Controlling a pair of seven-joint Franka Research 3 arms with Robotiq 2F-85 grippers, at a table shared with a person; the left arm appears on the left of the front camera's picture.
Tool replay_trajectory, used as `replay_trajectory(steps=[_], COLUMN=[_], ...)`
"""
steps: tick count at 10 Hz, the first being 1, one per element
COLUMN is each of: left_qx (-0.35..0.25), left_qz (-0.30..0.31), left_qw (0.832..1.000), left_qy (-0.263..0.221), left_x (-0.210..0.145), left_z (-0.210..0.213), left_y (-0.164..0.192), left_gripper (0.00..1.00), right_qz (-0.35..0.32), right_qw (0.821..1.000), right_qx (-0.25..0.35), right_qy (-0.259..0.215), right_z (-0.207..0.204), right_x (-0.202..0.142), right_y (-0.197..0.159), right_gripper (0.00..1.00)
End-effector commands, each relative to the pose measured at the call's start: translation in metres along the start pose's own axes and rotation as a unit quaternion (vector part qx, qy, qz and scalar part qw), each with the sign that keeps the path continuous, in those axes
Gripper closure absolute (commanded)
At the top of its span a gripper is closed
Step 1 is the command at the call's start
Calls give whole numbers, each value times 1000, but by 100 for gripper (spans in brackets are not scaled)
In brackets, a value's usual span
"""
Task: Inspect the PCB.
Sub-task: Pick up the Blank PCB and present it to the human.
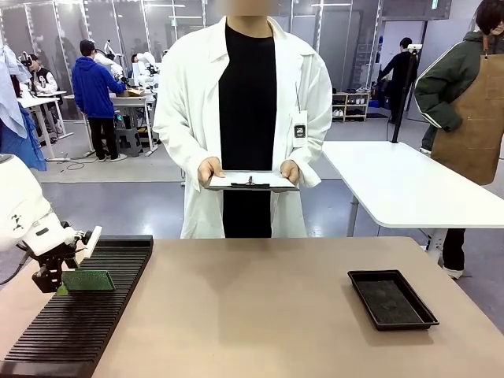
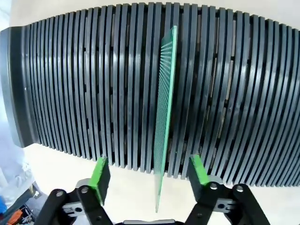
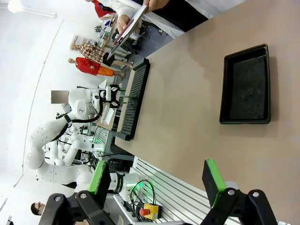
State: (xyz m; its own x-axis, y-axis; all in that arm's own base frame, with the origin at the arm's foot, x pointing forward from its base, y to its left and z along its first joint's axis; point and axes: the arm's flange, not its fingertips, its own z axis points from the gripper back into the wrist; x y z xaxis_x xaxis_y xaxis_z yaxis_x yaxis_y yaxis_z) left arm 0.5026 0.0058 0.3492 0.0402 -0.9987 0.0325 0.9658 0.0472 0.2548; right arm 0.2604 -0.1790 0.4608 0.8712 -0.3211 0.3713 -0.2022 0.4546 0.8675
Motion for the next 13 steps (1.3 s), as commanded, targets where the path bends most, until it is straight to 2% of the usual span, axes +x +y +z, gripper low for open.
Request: replay_trajectory(steps=[1,2,4,5,6,11,13], left_qx=[3,3,-1,-1,-5,-35,-19], left_qz=[4,2,5,17,13,28,39], left_qw=[1000,1000,1000,999,1000,999,999], left_qy=[6,6,19,34,27,4,-22], left_x=[3,4,6,7,8,4,5], left_z=[-1,-1,-3,-4,-3,6,46], left_y=[4,2,1,1,1,3,5], left_gripper=[87,100,100,97,100,100,100], right_qz=[5,5,5,5,5,5,5], right_qw=[1000,1000,1000,1000,1000,1000,1000], right_qx=[5,5,5,5,5,5,5], right_qy=[-4,-4,-4,-4,-4,-4,-4], right_z=[1,1,1,1,1,1,1], right_x=[0,0,0,0,0,0,0], right_y=[1,1,1,1,1,1,1], right_gripper=[0,0,0,0,0,0,0])
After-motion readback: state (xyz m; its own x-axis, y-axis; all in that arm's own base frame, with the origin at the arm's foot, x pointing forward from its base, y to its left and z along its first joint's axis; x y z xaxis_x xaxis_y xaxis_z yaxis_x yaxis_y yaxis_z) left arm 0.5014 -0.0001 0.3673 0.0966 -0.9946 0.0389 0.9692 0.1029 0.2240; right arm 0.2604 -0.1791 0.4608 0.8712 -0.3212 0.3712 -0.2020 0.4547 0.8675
